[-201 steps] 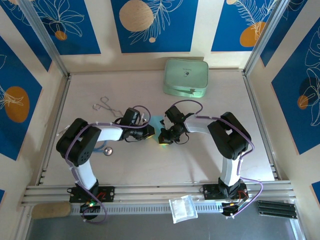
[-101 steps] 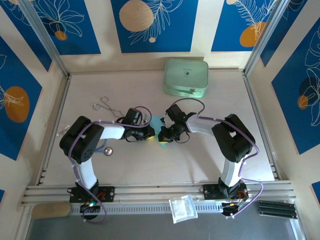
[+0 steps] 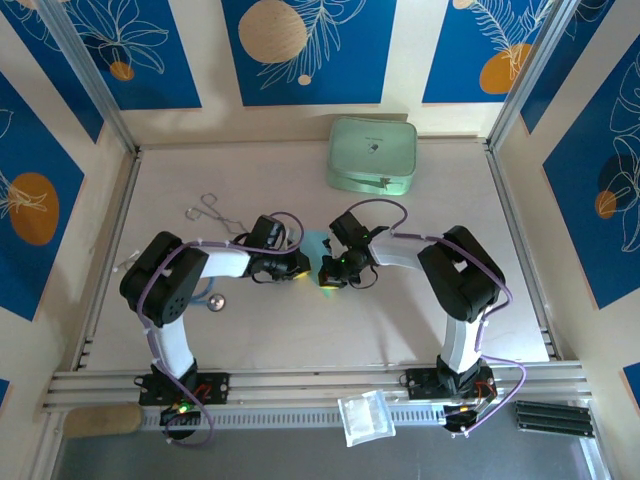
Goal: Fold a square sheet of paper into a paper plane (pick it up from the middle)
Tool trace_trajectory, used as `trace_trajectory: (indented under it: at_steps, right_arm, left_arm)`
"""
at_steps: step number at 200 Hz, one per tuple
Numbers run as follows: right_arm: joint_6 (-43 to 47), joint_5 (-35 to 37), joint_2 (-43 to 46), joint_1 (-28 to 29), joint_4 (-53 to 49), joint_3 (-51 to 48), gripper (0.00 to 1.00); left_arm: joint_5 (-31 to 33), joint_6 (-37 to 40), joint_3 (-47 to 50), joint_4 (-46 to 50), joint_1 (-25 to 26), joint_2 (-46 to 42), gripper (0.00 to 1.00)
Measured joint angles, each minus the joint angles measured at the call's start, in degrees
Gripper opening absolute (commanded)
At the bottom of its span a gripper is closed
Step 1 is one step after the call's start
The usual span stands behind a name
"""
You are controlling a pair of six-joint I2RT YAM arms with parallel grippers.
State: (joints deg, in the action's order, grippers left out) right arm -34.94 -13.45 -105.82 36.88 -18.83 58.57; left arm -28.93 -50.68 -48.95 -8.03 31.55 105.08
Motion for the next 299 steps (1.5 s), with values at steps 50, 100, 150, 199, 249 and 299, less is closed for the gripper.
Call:
trace_trajectory:
  at_steps: [50, 100, 150, 199, 249, 299]
  right_arm:
    - [4.07, 0.83, -0.59, 0.0, -1.99, 1.14, 0.03]
    - [6.97, 1.29, -0.59, -0.04, -2.45, 1.38, 0.03]
    - [8.02, 1.25, -0.59, -0.22, -2.51, 1.4, 0.02]
    - [10.08, 1.16, -0.79, -0.79, -3.87, 2.25, 0.03]
    - [14.12, -1.42, -2.43, -2.4, -5.05, 4.26, 0.03]
    - [15.26, -3.08, -2.75, -3.23, -4.98, 4.33, 0.03]
  left_arm:
    - [0.79, 2.8, -3.13, 3.96, -0.83, 0.9, 0.15]
    - [0.63, 7.54, -6.14, 7.76, -3.67, 2.47, 0.15]
    - [3.13, 14.01, -10.47, 14.53, -7.32, 3.04, 0.15]
    - [4.09, 15.19, -10.67, 16.61, -6.4, -5.7, 0.15]
    - [2.47, 12.0, -7.48, 10.99, -1.07, -7.34, 0.09]
    - [1.49, 8.81, -6.67, 9.16, 0.33, -1.81, 0.08]
